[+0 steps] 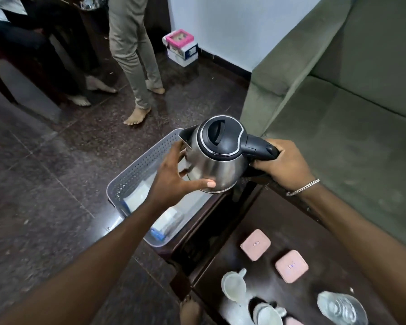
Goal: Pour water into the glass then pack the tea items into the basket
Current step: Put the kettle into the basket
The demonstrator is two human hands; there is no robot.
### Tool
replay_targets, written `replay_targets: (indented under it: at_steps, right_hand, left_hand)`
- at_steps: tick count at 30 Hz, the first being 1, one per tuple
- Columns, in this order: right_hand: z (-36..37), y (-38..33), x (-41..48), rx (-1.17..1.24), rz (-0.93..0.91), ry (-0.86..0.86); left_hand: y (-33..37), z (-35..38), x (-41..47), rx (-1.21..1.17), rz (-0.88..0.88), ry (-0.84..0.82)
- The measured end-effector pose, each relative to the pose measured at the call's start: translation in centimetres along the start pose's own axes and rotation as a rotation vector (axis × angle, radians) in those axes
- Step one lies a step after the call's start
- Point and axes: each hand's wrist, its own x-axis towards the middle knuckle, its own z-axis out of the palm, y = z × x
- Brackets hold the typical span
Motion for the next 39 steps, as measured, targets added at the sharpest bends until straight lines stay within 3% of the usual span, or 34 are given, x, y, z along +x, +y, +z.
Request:
replay_targets:
  at_steps: [10,22,27,32,35,39]
  right_hand:
    - [7.1,3.9,5.6,0.030,0.024,-0.078]
    - [9.5,6.5,7.2,0.015,0.060,-0.111]
    - [9.7,5.7,7.4,-0.116,0.062,-0.102]
    - [10.0,2.8,5.6,-0.424,-0.093,0.122]
    - [11.2,0.2,3.6,-0.431,-0.297,0.293]
    - [16.2,-1.4,0.6,-0.243,-0.407,0.195]
  left_hand:
    - [-6.9,-4.2,2.5,-0.002,-0.046,0.003]
    - [-11.1,-4.5,2.4,-0.036,-0.111,0.011]
    - [-11.2,-5.0,2.2,-0.021,-0.172,-0.003]
    - [-11.5,-7.3,0.6,0.110,-0.261,-0.080]
    - [-12.2,-9.6,-0.9,0.382,-0.288,-0.107]
    - [-13.3,-11.5,-1.7,0.779,-0.397,-0.231]
